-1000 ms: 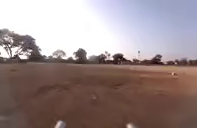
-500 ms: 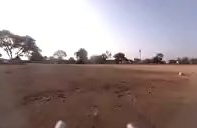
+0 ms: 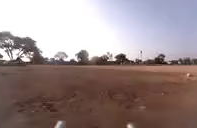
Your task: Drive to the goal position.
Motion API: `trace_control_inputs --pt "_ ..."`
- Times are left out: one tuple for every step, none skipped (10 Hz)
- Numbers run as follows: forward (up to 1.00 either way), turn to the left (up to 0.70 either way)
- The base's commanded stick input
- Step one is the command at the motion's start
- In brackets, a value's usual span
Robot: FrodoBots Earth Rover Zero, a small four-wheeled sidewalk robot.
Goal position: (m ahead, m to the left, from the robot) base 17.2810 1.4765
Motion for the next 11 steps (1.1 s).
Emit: trace_control_inputs --pt "1.0 0.0" --pt "1.0 0.0" --pt "1.0 0.0" --pt "1.0 0.0" --pt "1.0 0.0" --pt "0.99 0.0" --pt "0.94 0.0" --pt "0.89 0.0" --pt "0.85 0.0" --pt "0.85 0.0" --pt "0.85 0.0"
